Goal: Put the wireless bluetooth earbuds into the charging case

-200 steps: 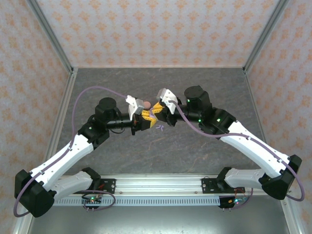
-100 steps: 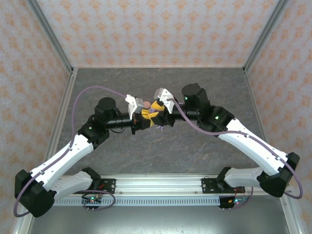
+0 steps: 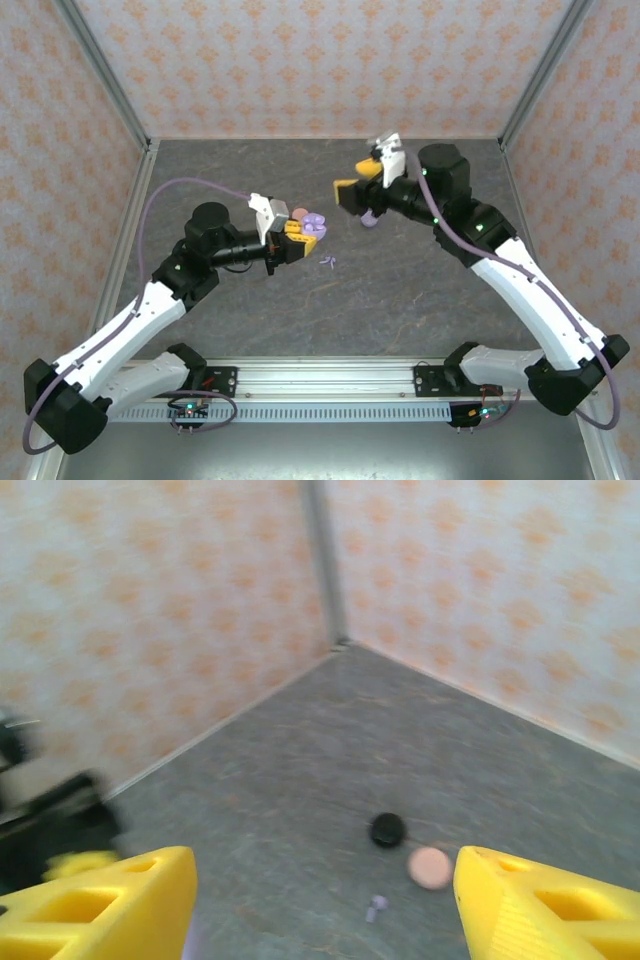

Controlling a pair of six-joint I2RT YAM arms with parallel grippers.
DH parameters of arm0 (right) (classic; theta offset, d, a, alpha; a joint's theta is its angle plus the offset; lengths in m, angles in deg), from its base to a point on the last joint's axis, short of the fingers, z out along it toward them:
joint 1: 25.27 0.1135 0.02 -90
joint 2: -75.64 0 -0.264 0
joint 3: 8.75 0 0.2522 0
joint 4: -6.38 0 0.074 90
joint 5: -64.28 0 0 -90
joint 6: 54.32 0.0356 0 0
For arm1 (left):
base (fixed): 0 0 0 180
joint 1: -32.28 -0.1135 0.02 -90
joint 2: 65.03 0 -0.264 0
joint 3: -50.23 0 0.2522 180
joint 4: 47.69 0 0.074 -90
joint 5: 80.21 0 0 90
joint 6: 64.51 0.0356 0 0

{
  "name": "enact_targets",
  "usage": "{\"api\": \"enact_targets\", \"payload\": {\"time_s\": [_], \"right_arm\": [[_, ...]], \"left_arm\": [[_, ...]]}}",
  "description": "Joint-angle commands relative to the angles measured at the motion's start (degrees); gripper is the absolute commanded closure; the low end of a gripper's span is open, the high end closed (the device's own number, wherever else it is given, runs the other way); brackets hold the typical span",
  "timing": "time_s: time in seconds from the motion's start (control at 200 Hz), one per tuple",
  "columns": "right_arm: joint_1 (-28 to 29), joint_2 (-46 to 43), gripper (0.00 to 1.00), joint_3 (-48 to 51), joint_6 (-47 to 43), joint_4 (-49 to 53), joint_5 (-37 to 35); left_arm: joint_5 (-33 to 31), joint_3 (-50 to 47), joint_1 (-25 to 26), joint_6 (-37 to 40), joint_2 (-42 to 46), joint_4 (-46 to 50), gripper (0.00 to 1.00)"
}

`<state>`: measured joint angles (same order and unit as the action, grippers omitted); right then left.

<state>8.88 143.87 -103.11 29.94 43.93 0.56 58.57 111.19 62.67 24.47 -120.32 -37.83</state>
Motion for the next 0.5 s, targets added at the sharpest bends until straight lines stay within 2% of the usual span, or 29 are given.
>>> {"api": "enact_targets", "payload": {"time_s": [0.0, 0.24, 0.495], "right_arm": [[-2.6, 3.9, 0.32, 2.9, 8.9, 3.4, -3.9], [-2.0, 17.6, 0.41, 7.7, 17.6, -1.8, 0.5], [3.3, 36.1, 0.45, -0.4, 16.4, 0.5, -1.1]], "left_arm": [[-1.6, 0.7, 0.6, 1.9, 2.2, 0.0, 1.00], [-2.3, 1.6, 0.6, 2.9, 4.6, 1.5, 1.00], [-1.9, 2.7, 0.6, 3.0, 6.3, 2.3, 1.00]]}}
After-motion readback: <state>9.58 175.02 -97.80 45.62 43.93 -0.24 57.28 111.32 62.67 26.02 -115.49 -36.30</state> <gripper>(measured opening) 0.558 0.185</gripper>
